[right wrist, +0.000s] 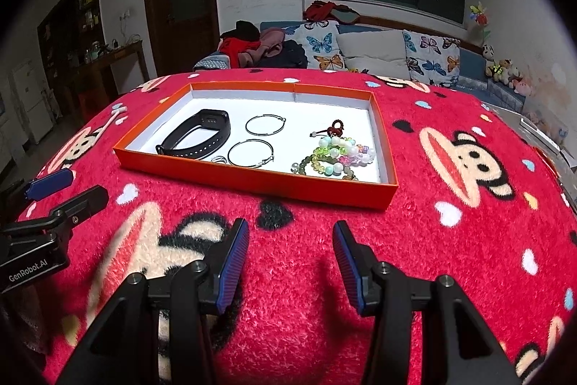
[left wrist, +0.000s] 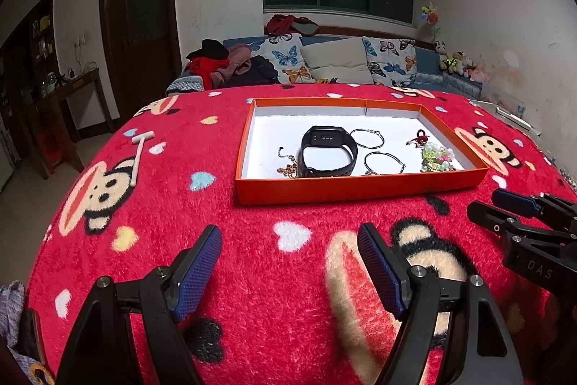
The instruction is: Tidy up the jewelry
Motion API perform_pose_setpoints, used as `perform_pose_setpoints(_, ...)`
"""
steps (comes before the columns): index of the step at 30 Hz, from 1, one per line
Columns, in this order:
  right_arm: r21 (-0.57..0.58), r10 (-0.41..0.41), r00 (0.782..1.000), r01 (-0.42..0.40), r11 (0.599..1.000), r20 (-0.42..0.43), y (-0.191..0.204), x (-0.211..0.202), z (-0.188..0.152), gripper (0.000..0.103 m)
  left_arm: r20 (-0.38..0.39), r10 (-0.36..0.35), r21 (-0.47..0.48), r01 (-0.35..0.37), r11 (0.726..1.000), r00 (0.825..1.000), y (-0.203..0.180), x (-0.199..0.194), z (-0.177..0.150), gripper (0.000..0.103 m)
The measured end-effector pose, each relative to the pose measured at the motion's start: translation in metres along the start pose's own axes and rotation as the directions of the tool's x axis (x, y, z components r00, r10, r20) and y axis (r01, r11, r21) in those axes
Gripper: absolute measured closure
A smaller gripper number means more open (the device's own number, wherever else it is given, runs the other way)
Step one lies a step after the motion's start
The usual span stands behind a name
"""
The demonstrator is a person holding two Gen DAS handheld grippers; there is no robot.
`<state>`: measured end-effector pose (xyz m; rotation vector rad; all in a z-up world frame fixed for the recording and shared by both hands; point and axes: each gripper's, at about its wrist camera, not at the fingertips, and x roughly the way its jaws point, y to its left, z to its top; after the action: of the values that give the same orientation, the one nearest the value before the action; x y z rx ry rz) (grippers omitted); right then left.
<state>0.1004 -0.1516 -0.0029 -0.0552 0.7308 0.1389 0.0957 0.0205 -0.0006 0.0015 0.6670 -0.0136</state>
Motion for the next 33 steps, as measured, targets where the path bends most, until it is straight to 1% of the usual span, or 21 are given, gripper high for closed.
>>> perform_pose_setpoints(33,0.000,0.004,1.000,-0.004,1.000,-0.010,-0.0005,0.0032,-0.0008,0.050,-0.003,0.001,0.004,-0.001,1.000,1.000,-0.0010,-0.0001,-0.0007,0.020)
